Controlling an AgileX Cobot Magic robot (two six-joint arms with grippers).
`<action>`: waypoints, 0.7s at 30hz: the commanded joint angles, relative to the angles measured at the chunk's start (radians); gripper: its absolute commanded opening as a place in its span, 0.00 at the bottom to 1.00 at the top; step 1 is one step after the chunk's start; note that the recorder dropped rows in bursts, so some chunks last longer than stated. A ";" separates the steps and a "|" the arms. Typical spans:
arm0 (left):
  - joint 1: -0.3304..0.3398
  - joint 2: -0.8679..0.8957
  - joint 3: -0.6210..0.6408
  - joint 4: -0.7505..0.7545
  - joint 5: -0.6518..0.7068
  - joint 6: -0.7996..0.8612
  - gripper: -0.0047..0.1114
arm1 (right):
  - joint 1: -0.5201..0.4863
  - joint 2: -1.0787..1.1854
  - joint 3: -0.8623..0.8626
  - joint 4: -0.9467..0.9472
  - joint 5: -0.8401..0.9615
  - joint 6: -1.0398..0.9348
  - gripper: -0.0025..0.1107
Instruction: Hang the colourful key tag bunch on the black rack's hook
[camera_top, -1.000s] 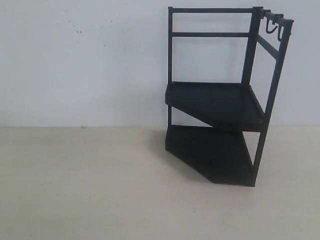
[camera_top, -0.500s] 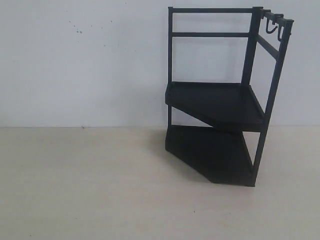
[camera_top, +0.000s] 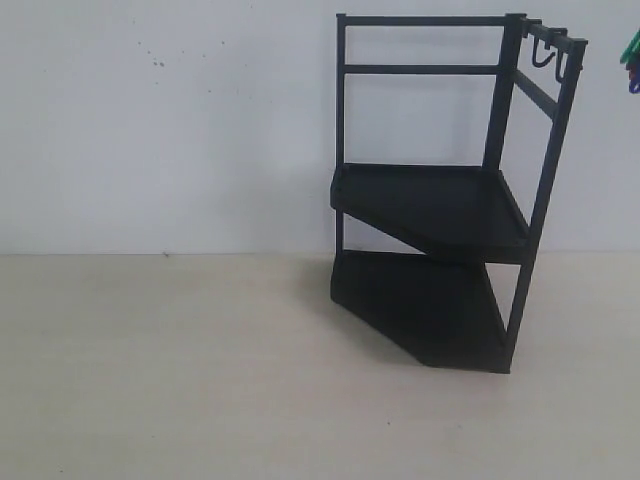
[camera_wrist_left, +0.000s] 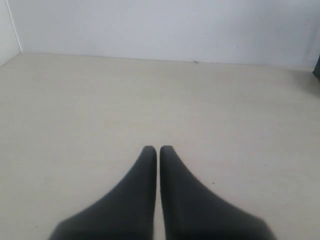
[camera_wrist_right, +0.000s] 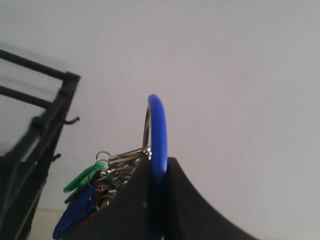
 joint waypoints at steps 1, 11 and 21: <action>0.003 0.004 -0.002 -0.007 -0.012 0.000 0.08 | -0.227 0.077 -0.023 0.444 -0.058 -0.400 0.02; 0.003 0.004 -0.002 -0.007 -0.012 0.000 0.08 | -0.330 0.294 -0.130 1.358 0.071 -1.284 0.02; 0.003 0.004 -0.002 -0.007 -0.012 0.000 0.08 | -0.330 0.375 -0.329 1.414 0.138 -1.279 0.02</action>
